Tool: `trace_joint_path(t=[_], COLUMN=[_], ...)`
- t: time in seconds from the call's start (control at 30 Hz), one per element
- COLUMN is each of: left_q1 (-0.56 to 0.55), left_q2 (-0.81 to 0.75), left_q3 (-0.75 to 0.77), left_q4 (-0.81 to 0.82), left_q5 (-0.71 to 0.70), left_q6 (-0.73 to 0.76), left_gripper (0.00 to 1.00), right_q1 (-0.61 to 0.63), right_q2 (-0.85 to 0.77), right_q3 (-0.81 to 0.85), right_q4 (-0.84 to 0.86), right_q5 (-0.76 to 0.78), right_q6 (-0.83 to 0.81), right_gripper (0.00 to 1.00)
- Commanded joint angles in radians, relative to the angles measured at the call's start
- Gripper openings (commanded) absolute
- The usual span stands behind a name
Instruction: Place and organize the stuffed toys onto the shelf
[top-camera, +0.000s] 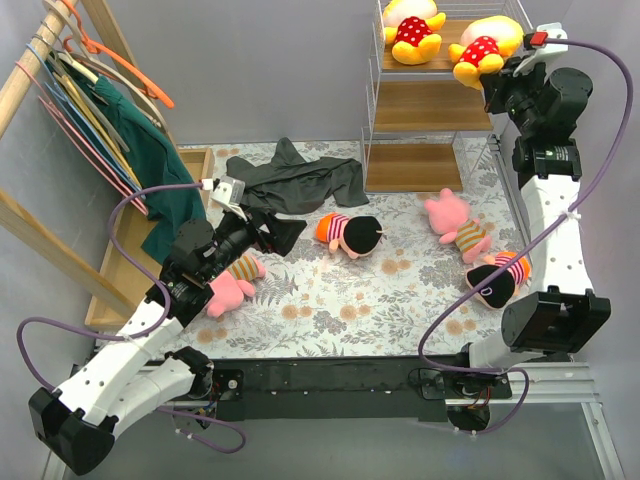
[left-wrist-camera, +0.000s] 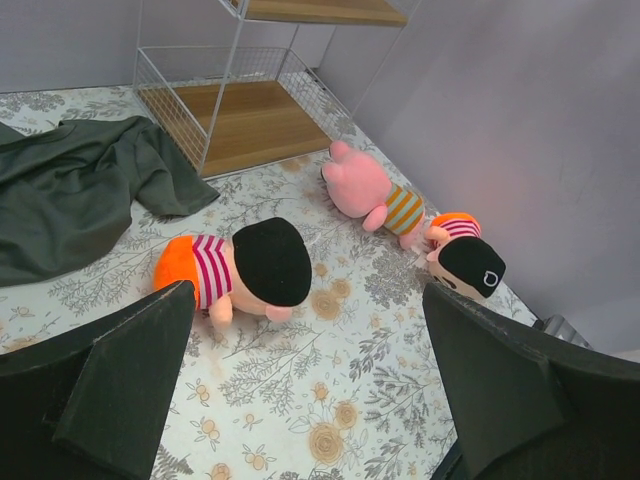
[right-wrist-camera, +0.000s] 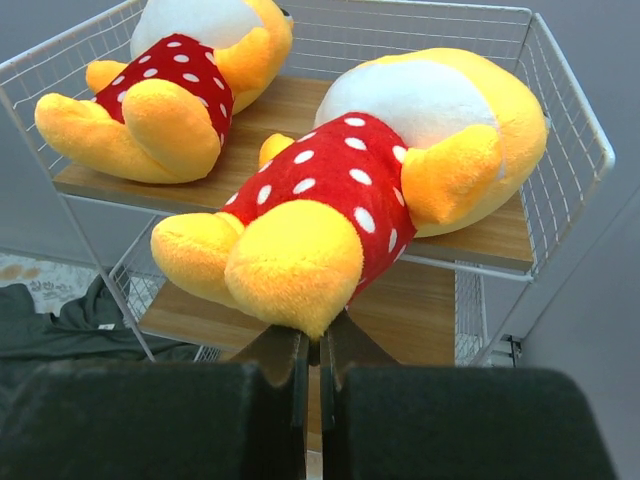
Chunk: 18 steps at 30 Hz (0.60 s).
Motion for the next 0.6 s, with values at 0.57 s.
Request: trace_joint_path(t=[0.57], left_q1=[-0.001], left_q2=[-0.003], left_q3=[-0.017], left_q4=[0.014], left_q5=[0.014], left_q6=[0.003], left_gripper=[0.98], right_q1=[-0.007], right_q2=[0.214], right_q3=[0.227], right_q4=[0.142], right_q5=[-0.037], right_q6=[0.083], right_gripper=[0.37])
